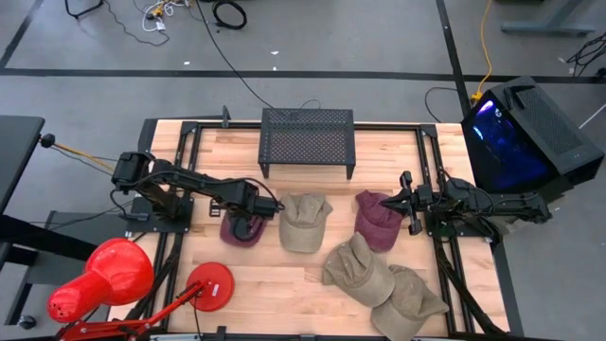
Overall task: Pick & Place hat
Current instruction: Put the left red cap on the shelf
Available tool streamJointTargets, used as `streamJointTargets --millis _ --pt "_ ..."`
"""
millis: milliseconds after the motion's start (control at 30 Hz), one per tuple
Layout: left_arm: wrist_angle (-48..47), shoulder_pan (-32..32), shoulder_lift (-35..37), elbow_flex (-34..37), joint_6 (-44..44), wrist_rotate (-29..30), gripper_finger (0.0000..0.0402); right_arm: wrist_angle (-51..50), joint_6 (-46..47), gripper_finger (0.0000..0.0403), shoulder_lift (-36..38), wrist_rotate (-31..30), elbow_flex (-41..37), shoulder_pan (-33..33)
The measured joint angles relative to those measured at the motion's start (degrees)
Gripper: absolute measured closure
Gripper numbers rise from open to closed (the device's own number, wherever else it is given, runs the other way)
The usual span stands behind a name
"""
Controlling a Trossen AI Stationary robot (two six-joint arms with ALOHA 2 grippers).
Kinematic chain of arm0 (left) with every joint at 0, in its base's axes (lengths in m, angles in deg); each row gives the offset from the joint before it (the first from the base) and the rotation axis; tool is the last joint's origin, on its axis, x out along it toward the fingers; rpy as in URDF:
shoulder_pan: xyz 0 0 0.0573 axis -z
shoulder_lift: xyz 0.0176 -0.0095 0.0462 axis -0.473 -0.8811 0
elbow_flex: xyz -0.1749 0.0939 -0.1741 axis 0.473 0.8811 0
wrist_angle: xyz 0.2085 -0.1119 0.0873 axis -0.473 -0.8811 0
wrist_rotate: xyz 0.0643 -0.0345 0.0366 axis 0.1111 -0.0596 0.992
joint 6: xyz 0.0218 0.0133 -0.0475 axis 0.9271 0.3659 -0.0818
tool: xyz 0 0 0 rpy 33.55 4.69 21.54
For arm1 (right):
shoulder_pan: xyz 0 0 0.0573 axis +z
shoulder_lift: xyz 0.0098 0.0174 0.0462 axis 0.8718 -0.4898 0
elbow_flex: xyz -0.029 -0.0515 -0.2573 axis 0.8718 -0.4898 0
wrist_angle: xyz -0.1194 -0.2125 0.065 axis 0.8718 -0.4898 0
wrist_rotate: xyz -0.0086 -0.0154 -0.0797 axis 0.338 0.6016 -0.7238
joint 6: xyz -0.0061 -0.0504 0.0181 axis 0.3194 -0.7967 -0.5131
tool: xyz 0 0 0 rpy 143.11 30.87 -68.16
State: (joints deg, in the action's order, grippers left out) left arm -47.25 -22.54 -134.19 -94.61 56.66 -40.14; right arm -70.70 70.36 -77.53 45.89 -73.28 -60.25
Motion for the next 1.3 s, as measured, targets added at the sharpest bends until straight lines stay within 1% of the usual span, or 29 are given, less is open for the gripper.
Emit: streamJointTargets --millis 200,300,400,533,667,800,1133,1300 --pt "1.1 0.0 0.0 0.0 -0.3 -0.1 0.0389 0.0 0.0 0.0376 0.0 0.0 0.0 0.0" --pt "2.3 -0.1 0.0 0.0 -3.3 -0.2 0.0389 0.0 0.0 0.0376 0.0 0.0 0.0 0.0" --pt "3.8 -0.1 0.0 0.0 -5.9 -0.2 0.0380 0.0 0.0 0.0376 0.0 0.0 0.0 0.0" --pt "4.4 -0.1 0.0 0.0 -6.1 -0.4 0.0366 0.0 0.0 0.0376 0.0 0.0 0.0 0.0" --pt "4.4 -0.3 0.0 0.0 -6.3 -2.7 0.0355 0.0 0.0 0.0376 0.0 0.0 0.0 0.0" --pt "4.3 -0.3 0.0 0.0 -8.0 -4.1 0.0336 0.0 0.0 0.0376 0.0 0.0 0.0 0.0" --pt "4.1 -0.4 0.0 0.0 -10.8 -3.7 0.0268 0.0 0.0 0.0376 0.0 0.0 0.0 0.0" --pt "3.7 -0.5 1.5 -0.6 -12.3 -3.0 0.0237 0.0 0.0 0.0376 0.0 0.0 0.0 0.0"
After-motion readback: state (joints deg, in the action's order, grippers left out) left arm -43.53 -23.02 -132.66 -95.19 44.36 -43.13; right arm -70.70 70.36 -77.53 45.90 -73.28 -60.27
